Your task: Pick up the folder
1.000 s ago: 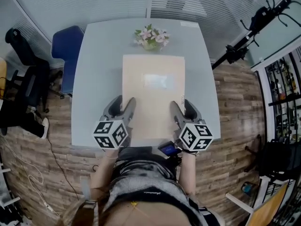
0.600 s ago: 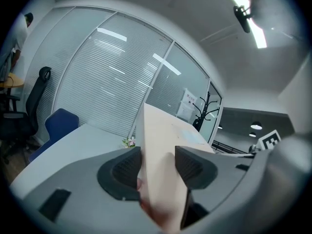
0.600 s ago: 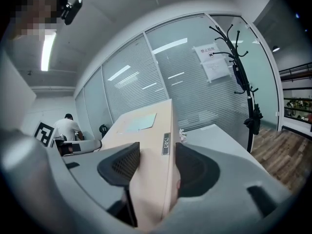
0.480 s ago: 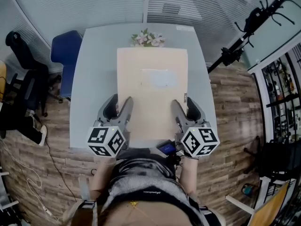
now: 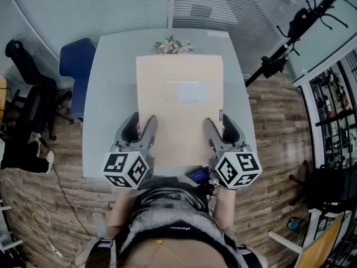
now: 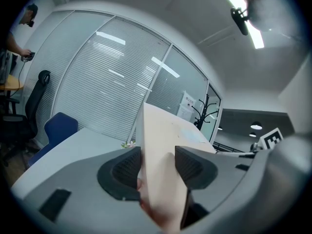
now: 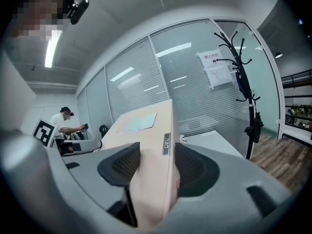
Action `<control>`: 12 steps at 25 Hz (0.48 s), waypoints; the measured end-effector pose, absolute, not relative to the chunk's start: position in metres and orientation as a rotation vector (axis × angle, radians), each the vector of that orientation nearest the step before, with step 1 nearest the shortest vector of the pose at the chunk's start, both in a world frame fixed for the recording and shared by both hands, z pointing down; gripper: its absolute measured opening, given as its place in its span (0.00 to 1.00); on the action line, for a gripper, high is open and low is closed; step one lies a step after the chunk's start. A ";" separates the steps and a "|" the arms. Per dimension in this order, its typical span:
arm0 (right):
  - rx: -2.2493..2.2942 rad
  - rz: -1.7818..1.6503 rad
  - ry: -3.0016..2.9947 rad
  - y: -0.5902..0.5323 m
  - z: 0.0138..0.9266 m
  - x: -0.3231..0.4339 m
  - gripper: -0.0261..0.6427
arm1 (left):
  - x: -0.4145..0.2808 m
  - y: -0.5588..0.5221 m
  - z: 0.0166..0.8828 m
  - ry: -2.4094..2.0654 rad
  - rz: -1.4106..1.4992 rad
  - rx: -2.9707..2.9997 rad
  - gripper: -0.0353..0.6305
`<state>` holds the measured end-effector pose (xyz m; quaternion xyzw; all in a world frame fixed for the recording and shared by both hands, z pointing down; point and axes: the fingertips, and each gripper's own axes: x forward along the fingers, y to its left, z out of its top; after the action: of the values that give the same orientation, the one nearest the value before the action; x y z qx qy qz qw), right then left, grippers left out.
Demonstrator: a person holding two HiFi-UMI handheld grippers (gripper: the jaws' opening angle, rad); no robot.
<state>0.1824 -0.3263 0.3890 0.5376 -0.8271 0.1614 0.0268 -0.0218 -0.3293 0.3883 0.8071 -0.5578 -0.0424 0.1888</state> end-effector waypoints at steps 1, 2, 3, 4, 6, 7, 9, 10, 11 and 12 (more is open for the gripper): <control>1.662 0.497 -2.554 -0.326 0.389 0.182 0.38 | -0.022 -0.330 0.388 -1.569 -0.119 2.270 0.37; 1.663 0.496 -2.554 -0.327 0.389 0.181 0.38 | -0.023 -0.330 0.389 -1.568 -0.119 2.270 0.37; 1.664 0.496 -2.554 -0.328 0.390 0.181 0.38 | -0.024 -0.331 0.389 -1.569 -0.119 2.270 0.37; 1.664 0.496 -2.553 -0.328 0.390 0.180 0.38 | -0.024 -0.331 0.389 -1.569 -0.119 2.270 0.37; 1.663 0.494 -2.553 -0.328 0.389 0.180 0.38 | -0.025 -0.331 0.389 -1.570 -0.119 2.270 0.37; 1.662 0.494 -2.552 -0.328 0.389 0.180 0.38 | -0.025 -0.331 0.388 -1.569 -0.118 2.269 0.37; 1.661 0.494 -2.552 -0.328 0.388 0.180 0.38 | -0.024 -0.331 0.388 -1.568 -0.117 2.266 0.37; 1.660 0.493 -2.552 -0.328 0.388 0.180 0.38 | -0.024 -0.331 0.388 -1.568 -0.117 2.265 0.37; 1.661 0.491 -2.551 -0.327 0.387 0.180 0.38 | -0.024 -0.331 0.387 -1.568 -0.117 2.265 0.37; 1.662 0.489 -2.550 -0.327 0.387 0.180 0.38 | -0.024 -0.331 0.387 -1.568 -0.116 2.265 0.37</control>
<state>0.1797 -0.3270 0.3869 0.5390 -0.8267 0.1587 0.0293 -0.0241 -0.3307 0.3874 0.8064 -0.5581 -0.0414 0.1911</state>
